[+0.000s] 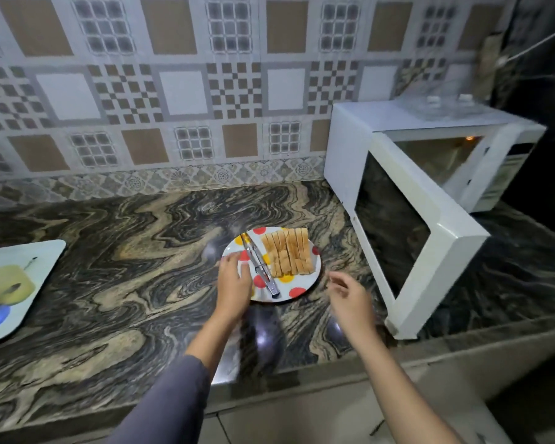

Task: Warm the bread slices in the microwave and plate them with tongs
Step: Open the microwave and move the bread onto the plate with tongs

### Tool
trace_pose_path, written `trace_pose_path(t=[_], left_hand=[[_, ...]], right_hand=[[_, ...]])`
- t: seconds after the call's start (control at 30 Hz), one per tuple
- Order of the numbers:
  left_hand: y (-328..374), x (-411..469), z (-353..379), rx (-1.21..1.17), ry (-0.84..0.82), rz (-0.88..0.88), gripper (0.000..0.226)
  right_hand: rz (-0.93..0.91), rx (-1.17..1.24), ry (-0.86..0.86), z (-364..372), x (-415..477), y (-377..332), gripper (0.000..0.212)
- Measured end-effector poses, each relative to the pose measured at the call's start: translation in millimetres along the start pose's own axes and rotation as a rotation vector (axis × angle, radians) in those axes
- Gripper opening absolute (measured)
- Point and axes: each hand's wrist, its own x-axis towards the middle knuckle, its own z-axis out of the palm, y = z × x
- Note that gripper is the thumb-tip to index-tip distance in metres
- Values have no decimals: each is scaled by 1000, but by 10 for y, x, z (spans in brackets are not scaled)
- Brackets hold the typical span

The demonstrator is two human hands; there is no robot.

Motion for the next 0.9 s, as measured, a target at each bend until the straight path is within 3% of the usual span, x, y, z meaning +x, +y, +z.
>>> trace_pose_path(t=[0.2, 0.33, 0.4, 0.5, 0.6, 0.73, 0.9], left_hand=[[1120, -118, 171, -241, -191, 233, 32], [1806, -126, 429, -334, -387, 361, 33], [2057, -141, 569, -339, -480, 434, 35], [2273, -144, 820, -318, -576, 468, 37], [2336, -92, 1130, -289, -615, 440, 39], [2377, -122, 1487, -250, -566, 499, 38], [2556, -207, 1950, -182, -425, 658, 35]], right_hand=[[-574, -74, 489, -661, -606, -492, 24], [-715, -208, 722, -1145, -513, -757, 30], [-665, -317, 701, -1287, -388, -778, 35], [-504, -528, 538, -1372, -230, -598, 42], [-511, -614, 467, -1443, -160, -375, 46], [-603, -563, 503, -1669, -61, -259, 44], [-630, -318, 541, -2144, 310, 77, 39]])
